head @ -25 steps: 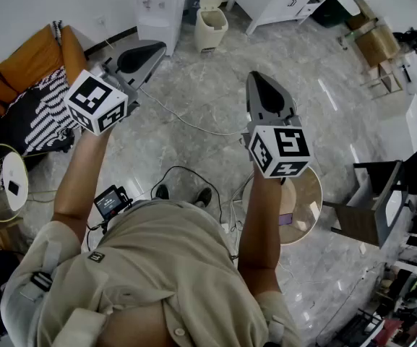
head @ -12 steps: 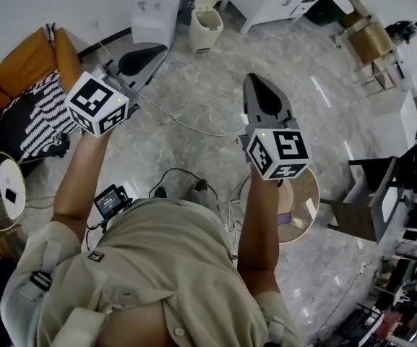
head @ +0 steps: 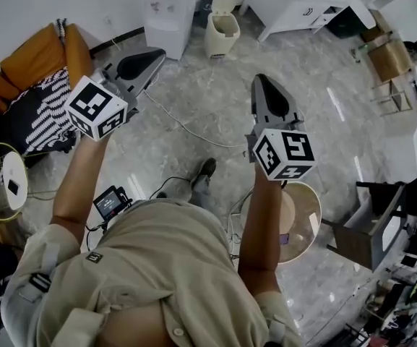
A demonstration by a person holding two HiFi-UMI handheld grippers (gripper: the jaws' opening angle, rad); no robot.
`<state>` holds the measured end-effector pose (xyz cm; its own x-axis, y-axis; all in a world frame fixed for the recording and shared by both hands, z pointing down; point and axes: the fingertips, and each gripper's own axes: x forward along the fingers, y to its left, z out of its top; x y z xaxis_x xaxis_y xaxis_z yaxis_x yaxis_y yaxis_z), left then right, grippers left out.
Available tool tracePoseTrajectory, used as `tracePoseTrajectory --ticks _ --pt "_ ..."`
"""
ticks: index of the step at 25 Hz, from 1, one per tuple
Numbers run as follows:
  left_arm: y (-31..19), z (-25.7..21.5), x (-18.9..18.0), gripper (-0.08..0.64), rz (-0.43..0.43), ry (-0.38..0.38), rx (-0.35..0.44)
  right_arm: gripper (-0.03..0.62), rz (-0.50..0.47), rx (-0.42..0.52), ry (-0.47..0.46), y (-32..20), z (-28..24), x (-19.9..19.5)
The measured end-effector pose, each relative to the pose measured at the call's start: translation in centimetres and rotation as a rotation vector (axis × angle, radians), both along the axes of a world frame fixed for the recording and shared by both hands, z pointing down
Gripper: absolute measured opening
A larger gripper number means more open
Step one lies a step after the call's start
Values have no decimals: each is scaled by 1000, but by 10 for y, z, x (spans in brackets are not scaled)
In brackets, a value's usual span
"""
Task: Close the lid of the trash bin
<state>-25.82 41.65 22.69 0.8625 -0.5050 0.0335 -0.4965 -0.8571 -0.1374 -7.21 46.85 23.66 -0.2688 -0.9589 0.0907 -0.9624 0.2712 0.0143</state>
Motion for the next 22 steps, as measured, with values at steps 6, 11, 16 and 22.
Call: tracePoseTrajectory --ticks 6,11,16,22 --pt "-66 6 52 14 -52 -32 -25 25 -39 -21 -26 -78 8 58" --pt "-115 9 115 14 -75 -38 -43 25 -66 -55 -38 -137 19 119" --pt "-156 9 164 14 -102 -40 -54 25 -98 -65 -42 -182 21 164" --pt "-190 6 214 14 -119 -47 -43 25 -118 -63 -51 -220 24 213"
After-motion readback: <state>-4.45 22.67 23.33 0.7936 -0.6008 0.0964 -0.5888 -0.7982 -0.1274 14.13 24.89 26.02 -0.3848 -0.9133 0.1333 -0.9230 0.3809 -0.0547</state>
